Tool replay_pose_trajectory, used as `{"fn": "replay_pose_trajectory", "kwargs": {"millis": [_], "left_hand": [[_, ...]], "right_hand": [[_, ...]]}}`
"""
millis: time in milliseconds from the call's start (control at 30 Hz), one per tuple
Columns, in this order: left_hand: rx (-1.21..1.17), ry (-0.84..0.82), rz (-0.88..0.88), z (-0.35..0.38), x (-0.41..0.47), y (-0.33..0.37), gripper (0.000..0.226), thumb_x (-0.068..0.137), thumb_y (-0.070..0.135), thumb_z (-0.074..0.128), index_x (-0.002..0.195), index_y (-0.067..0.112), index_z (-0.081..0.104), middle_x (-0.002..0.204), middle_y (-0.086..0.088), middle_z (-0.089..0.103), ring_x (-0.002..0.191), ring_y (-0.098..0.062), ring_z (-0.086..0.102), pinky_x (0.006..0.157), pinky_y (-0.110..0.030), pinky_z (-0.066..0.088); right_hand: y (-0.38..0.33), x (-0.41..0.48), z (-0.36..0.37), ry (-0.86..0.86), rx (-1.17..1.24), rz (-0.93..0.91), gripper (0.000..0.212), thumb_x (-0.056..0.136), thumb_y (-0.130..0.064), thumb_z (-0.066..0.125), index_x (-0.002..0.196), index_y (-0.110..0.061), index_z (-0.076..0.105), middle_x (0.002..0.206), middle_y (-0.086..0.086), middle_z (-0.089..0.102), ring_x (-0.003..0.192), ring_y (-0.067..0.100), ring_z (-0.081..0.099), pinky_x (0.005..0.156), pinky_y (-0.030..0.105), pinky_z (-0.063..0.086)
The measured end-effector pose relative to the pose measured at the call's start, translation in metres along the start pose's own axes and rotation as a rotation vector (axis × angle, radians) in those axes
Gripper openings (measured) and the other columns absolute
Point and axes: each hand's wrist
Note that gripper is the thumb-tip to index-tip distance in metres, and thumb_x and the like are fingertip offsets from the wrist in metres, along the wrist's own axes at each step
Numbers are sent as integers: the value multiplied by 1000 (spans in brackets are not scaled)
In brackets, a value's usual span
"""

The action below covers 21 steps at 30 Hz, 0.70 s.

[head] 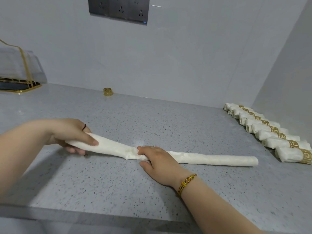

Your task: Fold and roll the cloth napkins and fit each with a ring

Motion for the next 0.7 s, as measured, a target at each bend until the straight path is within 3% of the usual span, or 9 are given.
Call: {"fn": "replay_pose_trajectory", "kwargs": {"millis": [133,233,300,367,433,533,567,633,700], "left_hand": [[-615,216,109,17,-8,-2,13,81,7,61,93,4,55,73,-11,68,47,-11,65,40,-18,51],[-896,294,243,50,-13,2,28,81,7,59,108,6,51,94,-10,64,73,-18,67,59,-26,57],[-946,295,292,78,-13,6,32,81,6,59,111,6,48,103,-11,63,91,-21,62,74,-30,52],[-876,315,297,104,-10,12,16,83,6,59,97,5,54,103,-13,63,94,-24,61,86,-34,47],[-692,401,289,121,-3,19,13,84,11,61,95,7,55,97,-8,64,93,-23,60,87,-34,46],[-374,514,329,125,4,33,9,90,15,53,82,13,49,75,5,53,73,-13,52,60,-23,38],[-282,533,343,124,8,37,19,91,14,49,73,16,45,70,5,49,68,-13,49,54,-20,33],[-69,542,360,124,14,42,27,93,13,43,68,20,40,66,5,45,66,-16,46,50,-20,29],[131,558,361,125,18,43,18,93,14,39,77,15,44,66,5,44,67,-18,45,52,-27,29]], "right_hand": [[0,0,0,-3,4,5,35,95,-21,43,129,-13,44,146,-3,35,134,15,29,111,20,11],[-1,1,0,0,-3,11,34,94,-20,45,127,-12,47,143,0,40,130,17,34,110,22,13],[-3,0,-1,17,-22,17,32,93,-20,46,123,-11,50,137,3,46,124,20,40,109,23,16],[-4,-1,-3,40,-47,12,32,93,-21,47,123,-12,51,136,3,48,124,21,40,106,22,15],[-4,-3,-4,36,-67,17,36,93,-23,46,128,-16,48,143,-3,40,132,18,32,108,21,9],[-4,-6,-7,-11,-99,52,40,94,-29,43,134,-25,42,149,-8,29,139,15,16,112,29,-2],[-5,-7,-8,-33,-121,56,41,94,-30,42,135,-26,40,151,-8,25,140,15,12,113,30,-5],[-3,-12,-14,-74,-178,51,46,94,-33,43,138,-28,35,153,-5,18,141,15,7,113,32,-8],[3,-22,-24,-77,-218,65,50,93,-34,44,141,-26,30,154,-5,16,141,13,7,113,31,-9]]}}
Point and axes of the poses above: each hand's wrist, its own x-axis towards the middle knuckle, its own z-axis out of the palm, y = z × x
